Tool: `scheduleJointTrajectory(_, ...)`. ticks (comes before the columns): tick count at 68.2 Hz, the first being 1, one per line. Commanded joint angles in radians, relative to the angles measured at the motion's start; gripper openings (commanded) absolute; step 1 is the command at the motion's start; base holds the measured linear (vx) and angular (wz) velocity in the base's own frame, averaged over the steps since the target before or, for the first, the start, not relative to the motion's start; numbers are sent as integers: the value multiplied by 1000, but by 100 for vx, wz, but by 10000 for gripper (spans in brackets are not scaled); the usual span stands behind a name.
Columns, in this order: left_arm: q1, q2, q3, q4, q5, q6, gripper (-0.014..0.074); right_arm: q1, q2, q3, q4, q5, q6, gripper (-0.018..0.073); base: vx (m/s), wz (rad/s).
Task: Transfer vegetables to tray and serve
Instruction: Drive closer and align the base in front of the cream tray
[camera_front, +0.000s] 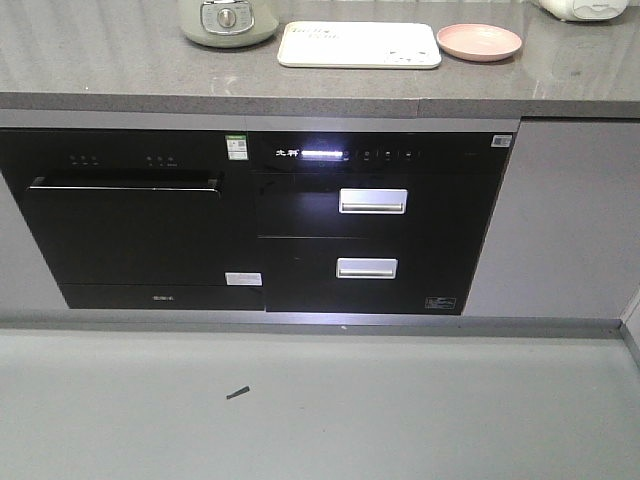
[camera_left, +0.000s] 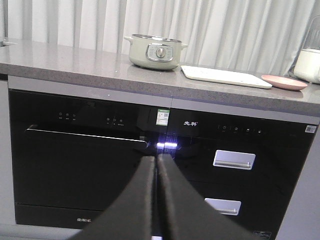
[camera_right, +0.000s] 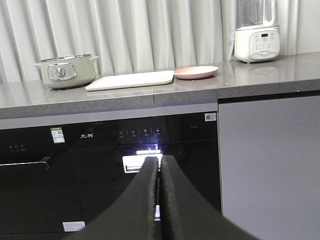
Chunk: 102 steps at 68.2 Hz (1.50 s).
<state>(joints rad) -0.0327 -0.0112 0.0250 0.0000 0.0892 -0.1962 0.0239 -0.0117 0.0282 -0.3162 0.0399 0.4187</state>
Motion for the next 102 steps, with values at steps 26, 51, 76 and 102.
scheduleJointTrajectory(26,3,-14,27,0,-71,-10,-6,-5,-5,15,-8,-70,-5,-3,13,-5)
scheduleJointTrajectory(51,3,-14,27,0,-71,-10,-6,-5,-5,15,-8,-70,-5,-3,11,-4)
scheduleJointTrajectory(76,3,-14,27,0,-71,-10,-6,-5,-5,15,-8,-70,-5,-3,9,-3)
scheduleJointTrajectory(102,3,-14,27,0,-71,-10,-6,-5,-5,15,-8,-70,-5,-3,7,-1)
